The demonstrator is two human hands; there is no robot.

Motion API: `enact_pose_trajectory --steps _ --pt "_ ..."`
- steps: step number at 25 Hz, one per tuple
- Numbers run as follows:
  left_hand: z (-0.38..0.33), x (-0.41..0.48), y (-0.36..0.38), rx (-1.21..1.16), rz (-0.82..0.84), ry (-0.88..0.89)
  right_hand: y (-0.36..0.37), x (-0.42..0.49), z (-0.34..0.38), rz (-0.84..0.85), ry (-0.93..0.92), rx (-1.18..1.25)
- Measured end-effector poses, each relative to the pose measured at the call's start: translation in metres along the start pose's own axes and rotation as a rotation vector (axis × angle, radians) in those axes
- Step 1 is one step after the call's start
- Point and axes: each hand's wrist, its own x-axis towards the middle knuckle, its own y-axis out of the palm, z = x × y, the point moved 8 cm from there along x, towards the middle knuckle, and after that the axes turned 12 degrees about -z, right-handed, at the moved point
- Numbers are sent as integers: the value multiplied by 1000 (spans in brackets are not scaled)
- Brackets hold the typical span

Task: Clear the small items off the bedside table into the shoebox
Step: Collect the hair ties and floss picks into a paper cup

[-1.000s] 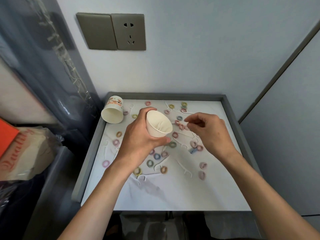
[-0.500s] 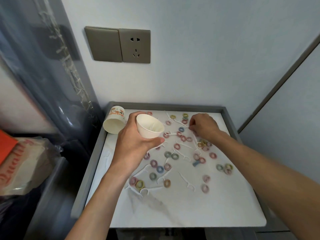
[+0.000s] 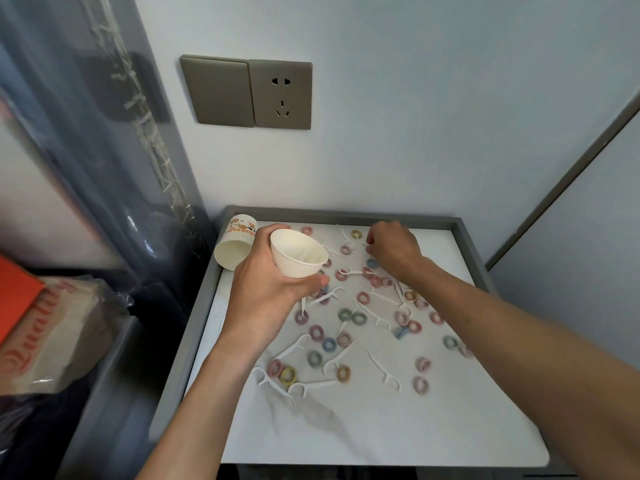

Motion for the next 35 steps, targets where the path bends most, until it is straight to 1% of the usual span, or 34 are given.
enact_pose_trajectory --steps 2,5,9,12,16,19,21,22,24,26,28,30,35 --pt "0 1 -2 5 -3 -3 2 0 -3 -14 24 -45" --pt "0 1 -3 1 -2 -11 3 -2 -1 -23 10 -125" --pt "-2 0 -6 5 -8 -16 0 -2 -2 -33 30 -142" --pt "-4 -1 -8 9 -10 -19 0 -4 0 -10 -6 -203" --pt "-8 -2 -8 14 -12 -31 0 -2 3 36 -43 -163" --pt "-10 -2 -9 15 -4 -46 -6 -9 6 -6 -99 -206" --pt "-12 -3 -12 10 -6 -51 -10 -10 8 -51 -102 -174" --pt "-13 -4 -13 9 -8 -53 -14 -6 9 -76 -74 -95" --pt "-13 -4 -15 9 -19 -63 -21 10 14 -108 21 141" --pt "-13 -3 -18 8 -34 -72 -19 25 24 -81 89 269" --pt "-12 -1 -20 12 -49 -75 -6 31 36 -17 120 252" --pt "-12 0 -22 17 -50 -72 7 29 40 19 139 176" --pt "-10 2 -27 35 -54 -70 10 27 37 -13 207 82"
